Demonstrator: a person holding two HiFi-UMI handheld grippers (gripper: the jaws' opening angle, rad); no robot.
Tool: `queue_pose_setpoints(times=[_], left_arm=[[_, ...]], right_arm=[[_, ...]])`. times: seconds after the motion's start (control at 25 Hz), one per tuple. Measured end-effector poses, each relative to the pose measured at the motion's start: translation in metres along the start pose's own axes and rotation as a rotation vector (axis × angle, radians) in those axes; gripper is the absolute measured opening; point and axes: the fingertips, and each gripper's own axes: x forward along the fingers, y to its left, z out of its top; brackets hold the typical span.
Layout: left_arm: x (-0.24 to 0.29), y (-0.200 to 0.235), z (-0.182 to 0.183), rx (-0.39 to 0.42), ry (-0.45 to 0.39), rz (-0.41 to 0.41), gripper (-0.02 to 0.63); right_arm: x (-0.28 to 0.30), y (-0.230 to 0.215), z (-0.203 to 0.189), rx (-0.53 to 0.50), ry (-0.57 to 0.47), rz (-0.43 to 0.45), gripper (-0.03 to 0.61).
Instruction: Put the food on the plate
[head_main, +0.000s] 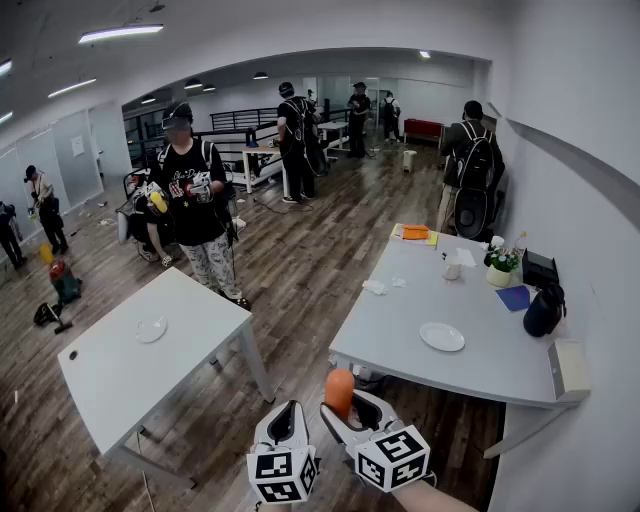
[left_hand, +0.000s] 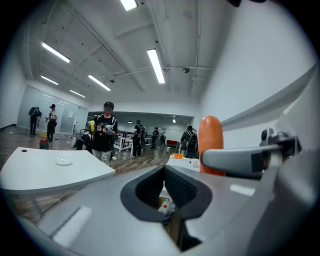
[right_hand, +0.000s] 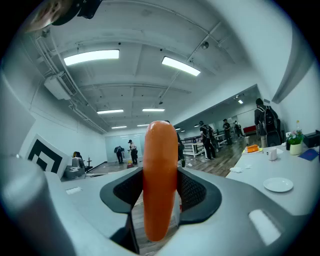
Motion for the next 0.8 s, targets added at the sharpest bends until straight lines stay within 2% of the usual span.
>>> queue_pose_setpoints(times=[0.12,0.24,0.48,0.64,0.72,0.8], left_arm=[[0.046,-0.032,0.005,-0.015,-0.019,-0.034,0.008],[0.083,-0.068,0.003,-0.025,-0.001,-0.091,0.008],[0.139,-0.127,0.002,0.016,0.034,-0.223,0.008],[0.178,-0.169,-0.012,0.037,0.063,-0.312,0.008],[0.203,-0.185,-0.015,0.058,0.061,-0.337,0.008],[0.228,-0.186,-0.014,0.065,0.055,-0.327,0.008]], right_arm=[[-0.003,-0.059,0.008,-0.014,-0.005,-0.055,0.209],[-0.014,-0.114,0.011,-0.003,0.003,-0.124,0.209],[-0.038,-0.186,0.013,0.038,-0.011,-0.264,0.209],[-0.053,-0.235,0.001,0.066,-0.005,-0.349,0.209],[-0.05,-0.263,-0.002,0.07,-0.006,-0.37,0.209],[-0.036,-0.284,-0.002,0.063,0.004,-0.359,0.209]])
